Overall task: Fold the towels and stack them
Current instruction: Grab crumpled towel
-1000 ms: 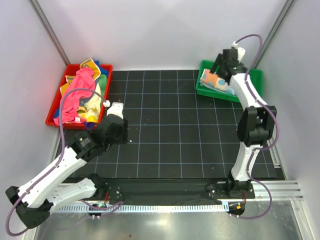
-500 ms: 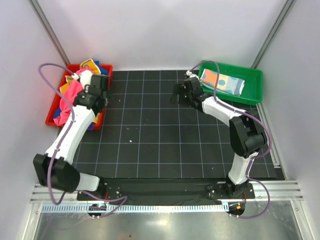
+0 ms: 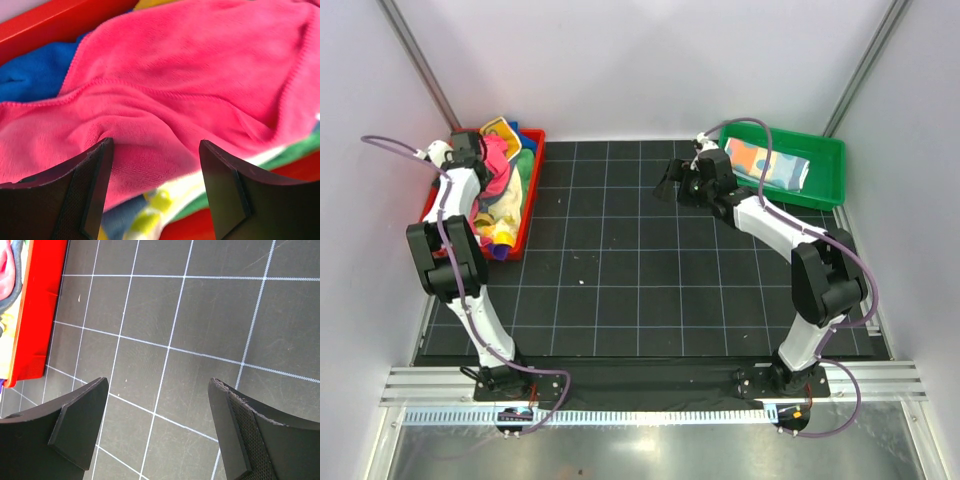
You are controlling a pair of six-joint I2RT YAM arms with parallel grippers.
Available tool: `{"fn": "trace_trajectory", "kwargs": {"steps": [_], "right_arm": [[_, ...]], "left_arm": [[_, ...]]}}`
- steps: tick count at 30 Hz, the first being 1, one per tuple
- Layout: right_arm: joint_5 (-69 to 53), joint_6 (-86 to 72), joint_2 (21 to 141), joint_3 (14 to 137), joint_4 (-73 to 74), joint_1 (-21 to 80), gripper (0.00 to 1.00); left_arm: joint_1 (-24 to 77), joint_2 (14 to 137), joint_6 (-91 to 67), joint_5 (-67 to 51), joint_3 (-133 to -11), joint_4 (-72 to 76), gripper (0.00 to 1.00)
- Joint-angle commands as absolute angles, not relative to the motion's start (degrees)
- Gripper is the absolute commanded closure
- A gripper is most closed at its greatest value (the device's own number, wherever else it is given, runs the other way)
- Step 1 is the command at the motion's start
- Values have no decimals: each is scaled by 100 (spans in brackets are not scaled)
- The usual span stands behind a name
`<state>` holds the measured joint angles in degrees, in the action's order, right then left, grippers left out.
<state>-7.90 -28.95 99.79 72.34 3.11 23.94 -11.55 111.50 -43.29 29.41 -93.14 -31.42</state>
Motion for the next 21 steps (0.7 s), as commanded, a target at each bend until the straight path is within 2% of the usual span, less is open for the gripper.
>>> {"fn": "trace_trajectory", "kwargs": {"steps": [1,4,7,8,11,17,21], "right_arm": [[-932,-2953,9712,7163,35,2434,12],[-932,-2953,9782,7189,35,2478,12],[-888,-2953,9835,7198,35,2487,12],[-896,-2953,9870,7198,35,2487,12],[-914,-2953,9905,7233,26,2496,12],[-923,-2962,9940,7268,-141,2514,12],[-967,-2971,9932,7260,-167,2531,12]], "left_arm": [[-1318,11214,-4430,2804,-9650,-2892,27],[-1415,11268,-4430,2638,-9624,-2813,31],[-1476,11259,-4412,2488,-9545,-2742,43],[-1477,11233,-4412,2479,-9493,-2725,53],[-1477,11066,-4403,2444,-9274,-2602,65],[-1468,10557,-4377,2119,-8974,-2225,74],[-1450,10082,-4386,1952,-8431,-1777,74]]}}
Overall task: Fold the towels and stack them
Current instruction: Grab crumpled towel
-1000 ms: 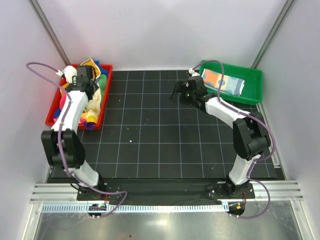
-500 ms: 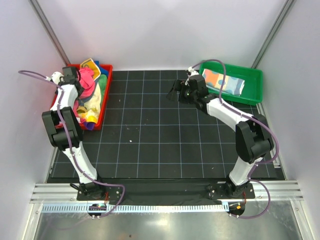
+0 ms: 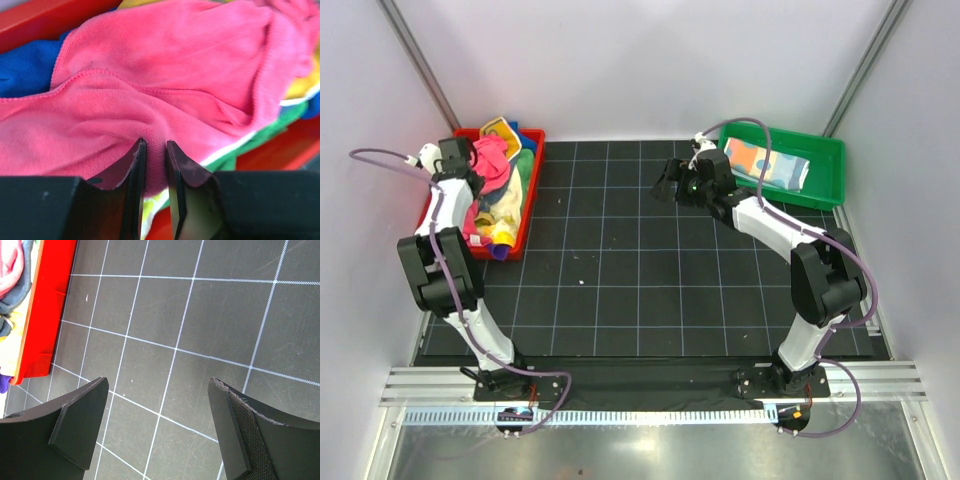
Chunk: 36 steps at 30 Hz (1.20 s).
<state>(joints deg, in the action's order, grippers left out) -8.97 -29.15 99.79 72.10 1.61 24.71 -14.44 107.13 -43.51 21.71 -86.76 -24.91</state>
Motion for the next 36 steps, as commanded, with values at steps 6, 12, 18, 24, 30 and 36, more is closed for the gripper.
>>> {"fn": "trace_trajectory", "kwargs": {"steps": [6,12,18,24,30,36], "right_arm": [[-993,-2979,9967,7251,-237,2566,12],[-1011,-2979,9914,7225,-237,2558,12],[-1055,-3006,9835,7172,-290,2566,12],[-1072,-3015,9853,7172,-281,2566,12],[-1055,-2988,9861,7163,-281,2566,12],[-1020,-2980,9870,7181,-255,2566,12]], "left_arm": [[-1293,9502,-4403,1872,-7998,-1424,77],[-1063,9158,-4561,2056,-7550,-1239,88],[-1063,9377,-4587,2495,-7734,-1660,39],[-1072,10001,-4667,2934,-8463,-2433,41],[-1072,10406,-4807,3208,-8728,-2918,47],[-1081,10503,-4860,3164,-8780,-3006,66]]}}
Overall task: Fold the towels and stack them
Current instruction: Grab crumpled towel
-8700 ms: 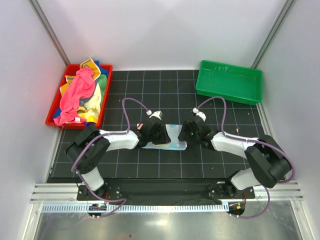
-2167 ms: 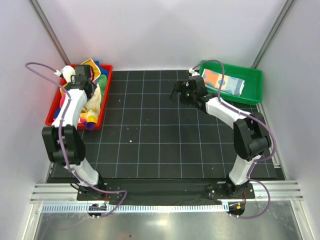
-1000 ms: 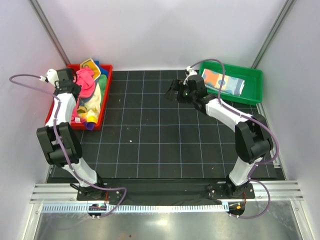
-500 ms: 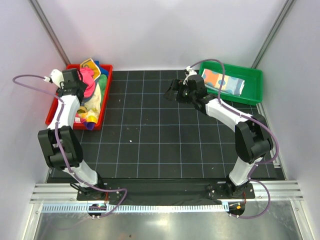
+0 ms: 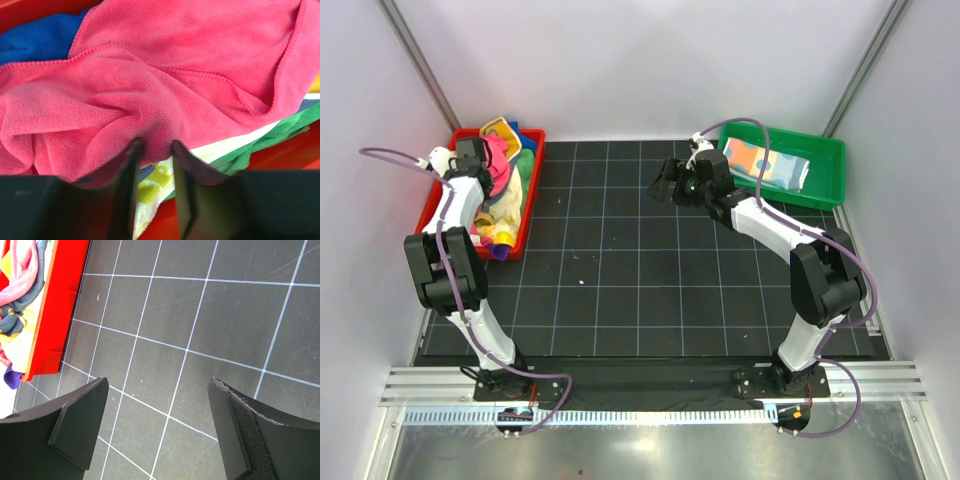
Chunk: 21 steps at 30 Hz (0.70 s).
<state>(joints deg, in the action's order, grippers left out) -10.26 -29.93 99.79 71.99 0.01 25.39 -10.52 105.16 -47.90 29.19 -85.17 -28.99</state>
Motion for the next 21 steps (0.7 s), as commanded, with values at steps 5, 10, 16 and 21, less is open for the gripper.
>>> {"fn": "trace_trajectory", "kwargs": {"steps": [5,10,16,21], "right_arm": [[-984,-2962,9844,7172,-246,2558,12],[-984,-2971,9844,7163,-255,2566,12],[-976,-2971,9870,7172,-264,2566,12],[-976,-2979,9809,7154,-272,2566,12]], "left_arm": [[-1081,10354,-4887,3112,-8736,-2988,92],[-994,9959,-4685,2953,-8666,-2804,100],[-590,9168,-4527,2980,-8017,-2181,100],[-142,8781,-4456,3181,-7726,-2021,100]]}}
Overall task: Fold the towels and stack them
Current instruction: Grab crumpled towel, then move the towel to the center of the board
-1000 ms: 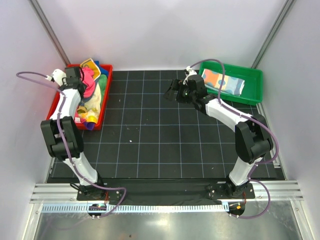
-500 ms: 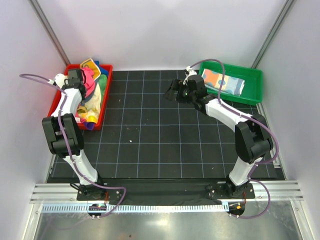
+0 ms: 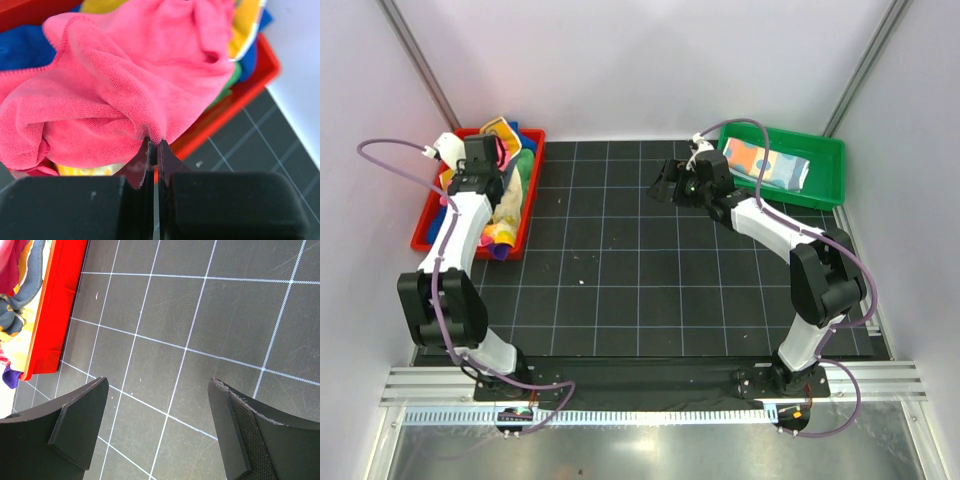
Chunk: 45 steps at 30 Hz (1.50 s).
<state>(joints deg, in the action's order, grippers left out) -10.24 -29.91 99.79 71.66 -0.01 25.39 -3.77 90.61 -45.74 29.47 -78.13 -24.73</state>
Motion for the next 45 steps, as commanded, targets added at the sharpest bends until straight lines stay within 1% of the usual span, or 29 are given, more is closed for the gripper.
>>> {"fn": "trace_trajectory", "kwargs": {"steps": [1,6,10,13,14,16,17,20,21,23,24,26,27,28,30,33,34,36,39,40,41,42,43,45], "right_arm": [[-976,-2971,9800,7154,-272,2566,12],[-862,-2936,9730,7128,-238,2566,12],[-555,-2830,9659,7128,-88,2531,12],[-484,-2804,9633,7102,-35,2400,12],[-466,-2795,9633,7093,-35,2347,11],[-448,-2804,9633,7058,-35,2224,11],[-457,-2804,9650,7058,-35,2189,11],[-422,-2777,9694,7058,-35,2066,11],[-404,-2769,9729,7066,121,2013,11],[-396,-2760,9764,7066,141,1969,11],[-378,-2751,9808,7066,132,1960,11],[-352,-2733,9879,7084,149,1960,11],[-343,-2725,9957,7119,184,1960,11],[-317,-2716,9984,7128,193,1960,11],[-308,-2707,10045,7137,202,1960,11],[-448,-2733,10195,7207,211,1977,12],[-474,-2733,10274,7233,211,1995,11],[-457,-2637,10353,7355,255,2118,12],[-448,-2471,10608,7627,421,2346,12],[-448,-2435,10687,7698,465,2408,12],[-474,-2417,10827,7804,501,2521,12],[-501,-2373,10889,7857,492,2575,13],[-518,-2364,10942,7910,492,2636,13],[-492,-2320,11118,8077,553,2846,15]], "left_arm": [[-97,8754,-4456,3190,-7734,-2021,100],[500,8447,-4289,3261,-7726,-2030,100],[1535,8210,-4350,3681,-7490,-2065,100],[2099,8033,-4623,3735,-7120,-2013,100],[2570,8025,-4658,3953,-6910,-2021,100],[3030,8016,-4842,4051,-6690,-1995,100],[3485,8033,-4912,4147,-6575,-1995,100],[4199,8165,-5273,4297,-6188,-1960,100],[4706,8209,-5378,4454,-6040,-1986,100],[5131,8349,-5800,4343,-5898,-1978,100],[5524,8411,-5940,4324,-5828,-1960,100],[5957,8639,-6117,4158,-5845,-1821,100],[6142,8735,-6117,4166,-5923,-1889,100],[6544,8858,-6222,4323,-6167,-2185,100],[6810,8912,-6284,4272,-6293,-2259,100],[7119,8824,-6547,3859,-6223,-2189,100],[7197,8789,-6600,3719,-6127,-2162,97],[7198,8658,-6706,3586,-6012,-2118,96],[7198,8325,-6584,3691,-5862,-2223,85],[7198,8236,-6583,3813,-5862,-2398,70],[7146,8131,-6635,4128,-5897,-2600,64],[7093,7956,-6827,4287,-5924,-3106,58],[7014,7841,-6951,4402,-5924,-3355,46],[6602,7587,-7232,4596,-5845,-3908,42]]}}
